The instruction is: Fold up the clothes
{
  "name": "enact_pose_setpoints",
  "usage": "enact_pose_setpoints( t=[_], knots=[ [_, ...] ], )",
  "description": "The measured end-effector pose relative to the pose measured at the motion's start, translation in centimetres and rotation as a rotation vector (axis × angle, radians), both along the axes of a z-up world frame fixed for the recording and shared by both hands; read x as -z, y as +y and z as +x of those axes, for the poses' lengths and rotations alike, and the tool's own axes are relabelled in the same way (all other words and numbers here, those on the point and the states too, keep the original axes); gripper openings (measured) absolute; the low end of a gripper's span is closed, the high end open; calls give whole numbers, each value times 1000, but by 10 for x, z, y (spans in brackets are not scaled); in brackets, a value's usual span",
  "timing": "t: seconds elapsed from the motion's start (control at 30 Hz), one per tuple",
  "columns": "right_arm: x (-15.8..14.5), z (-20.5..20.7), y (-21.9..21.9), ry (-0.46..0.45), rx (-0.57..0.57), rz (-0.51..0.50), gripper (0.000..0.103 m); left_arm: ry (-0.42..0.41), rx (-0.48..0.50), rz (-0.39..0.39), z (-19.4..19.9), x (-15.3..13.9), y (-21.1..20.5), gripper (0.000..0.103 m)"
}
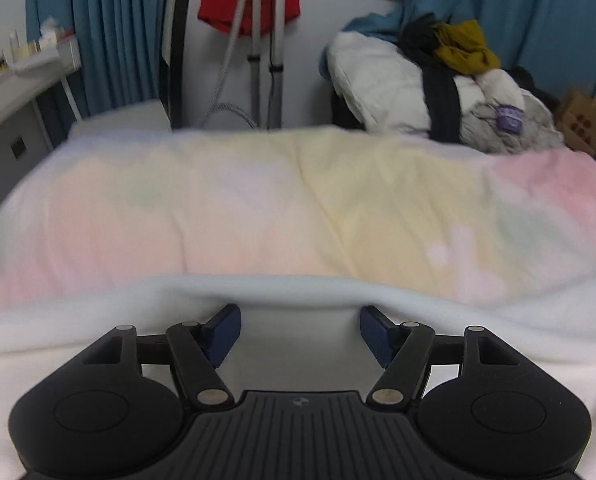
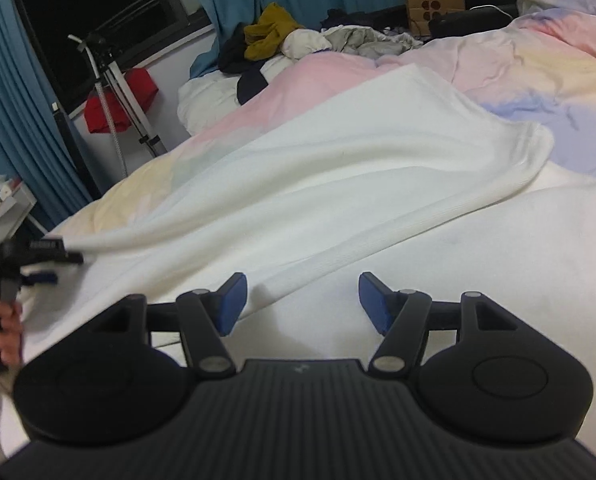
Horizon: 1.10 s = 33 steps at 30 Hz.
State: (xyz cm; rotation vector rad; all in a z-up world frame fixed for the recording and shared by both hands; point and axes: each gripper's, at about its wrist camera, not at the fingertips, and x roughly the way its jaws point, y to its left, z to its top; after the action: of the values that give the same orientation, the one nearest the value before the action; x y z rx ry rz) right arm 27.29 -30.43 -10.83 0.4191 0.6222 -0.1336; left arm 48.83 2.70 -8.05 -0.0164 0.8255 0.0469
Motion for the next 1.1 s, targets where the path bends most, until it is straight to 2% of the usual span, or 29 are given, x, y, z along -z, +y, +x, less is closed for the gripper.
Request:
enact_pose_setpoints(
  t=[0.07,0.2,0.33,0.47,0.53,0.6,0.73,0.93,1.1],
  knots=[
    [4,3,1,-8,-15,-17,66,-3,-4,27,14,7,0,71],
    [8,5,3,-19,-32,-48,66,-54,20,44,12,9,-3,74],
    [6,5,3,-27,-43,-61,66,-75,42,20,-8,-3,-4,73],
    [-3,-3,7,-43,-67,-80,66,-140,14,-73,-80,-37,21,73],
    [-13,-11,8,-61,-79,-87,65,-168,-4,-130,-120,-53,36,77],
    [-23,-19,9,-80,-91,-94,65,-157,-35,-214,-172,-60,59,77],
    [-41,-36,12,-115,-112,-112,65,-128,-181,-377,-272,-58,108,77],
    [-53,-59,16,-122,-131,-159,65,-121,-373,-475,-392,-65,163,77],
    [-61,-72,0,-77,-90,-53,65,-124,-489,-530,-458,-70,210,80]
  ],
)
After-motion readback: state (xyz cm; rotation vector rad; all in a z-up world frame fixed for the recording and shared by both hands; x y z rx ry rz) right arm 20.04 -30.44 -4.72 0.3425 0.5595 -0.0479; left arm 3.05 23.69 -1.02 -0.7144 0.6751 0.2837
